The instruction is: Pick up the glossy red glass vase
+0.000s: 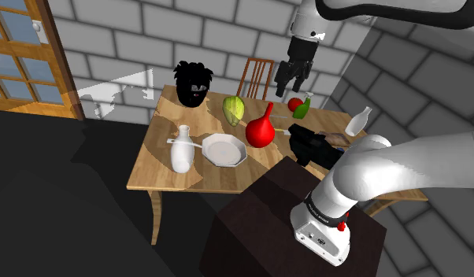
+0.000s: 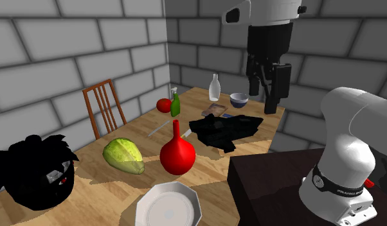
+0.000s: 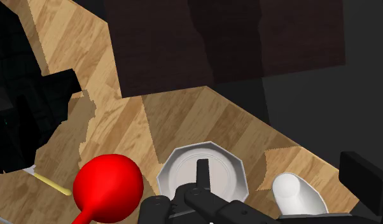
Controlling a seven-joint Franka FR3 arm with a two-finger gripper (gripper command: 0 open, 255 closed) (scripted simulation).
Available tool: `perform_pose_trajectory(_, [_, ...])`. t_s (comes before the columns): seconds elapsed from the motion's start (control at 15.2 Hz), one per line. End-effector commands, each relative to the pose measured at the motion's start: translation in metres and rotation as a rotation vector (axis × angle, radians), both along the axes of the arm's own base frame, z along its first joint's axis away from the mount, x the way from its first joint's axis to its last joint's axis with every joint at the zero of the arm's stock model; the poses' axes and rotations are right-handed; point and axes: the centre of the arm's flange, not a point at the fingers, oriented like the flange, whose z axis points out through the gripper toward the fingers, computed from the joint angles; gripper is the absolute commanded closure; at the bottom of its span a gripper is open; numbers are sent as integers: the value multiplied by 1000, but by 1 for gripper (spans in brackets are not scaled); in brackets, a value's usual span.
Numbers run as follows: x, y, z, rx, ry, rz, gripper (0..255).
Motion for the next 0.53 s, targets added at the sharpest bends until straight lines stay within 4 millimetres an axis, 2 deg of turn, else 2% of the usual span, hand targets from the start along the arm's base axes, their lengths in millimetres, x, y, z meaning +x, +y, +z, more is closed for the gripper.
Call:
perform_pose_trajectory(0.0, [0, 0, 0, 0, 0, 0, 0])
perform_pose_trajectory(0.46, [41, -67, -47, -2, -5, -19, 0])
